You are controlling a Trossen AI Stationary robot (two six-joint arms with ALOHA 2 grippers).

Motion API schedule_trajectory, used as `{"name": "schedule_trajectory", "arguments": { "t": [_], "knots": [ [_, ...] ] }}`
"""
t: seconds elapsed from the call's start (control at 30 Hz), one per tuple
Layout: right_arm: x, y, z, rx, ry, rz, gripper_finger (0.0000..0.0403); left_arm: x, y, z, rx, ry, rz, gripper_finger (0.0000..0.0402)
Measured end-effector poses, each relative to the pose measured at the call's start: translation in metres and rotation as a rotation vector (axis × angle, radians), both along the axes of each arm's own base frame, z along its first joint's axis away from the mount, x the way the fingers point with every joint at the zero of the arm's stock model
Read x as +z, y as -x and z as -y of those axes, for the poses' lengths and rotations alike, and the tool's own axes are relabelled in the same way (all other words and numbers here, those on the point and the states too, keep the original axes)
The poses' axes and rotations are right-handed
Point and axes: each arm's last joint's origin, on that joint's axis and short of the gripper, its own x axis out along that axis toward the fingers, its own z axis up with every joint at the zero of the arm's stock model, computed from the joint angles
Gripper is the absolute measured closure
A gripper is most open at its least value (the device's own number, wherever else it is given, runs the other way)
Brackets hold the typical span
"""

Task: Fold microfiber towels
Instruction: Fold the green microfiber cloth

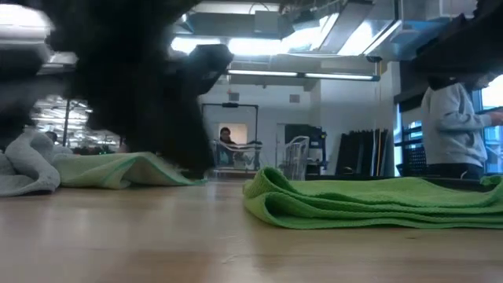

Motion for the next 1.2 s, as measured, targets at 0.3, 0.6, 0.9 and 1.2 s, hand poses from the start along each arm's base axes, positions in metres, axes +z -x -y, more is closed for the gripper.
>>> {"name": "schedule_trajectory", "arguments": {
  "t": [0.3, 0.6, 0.9, 1.2],
  "knots": [
    [-0.002, 0.001, 0.001, -0.022, -0.003, -0.020, 0.0342, -0.010, 0.000, 0.012, -0.065, -0.369, 0.126, 0.0291],
    [-0.003, 0.001, 0.001, -0.023, 0.002, -0.024, 0.0342, -0.030, -0.016, 0.001, -0.127, -0.461, 0.110, 0.0212],
    [-0.003, 0.001, 0.002, -0.024, 0.004, -0.028, 0.0342, -0.030, -0.027, -0.014, -0.121, -0.417, 0.116, 0.0197],
    [-0.003, 0.001, 0.002, -0.024, 0.004, -0.028, 0.0342, -0.030, -0.031, -0.021, -0.109, -0.406, 0.124, 0.0197]
  ]
}}
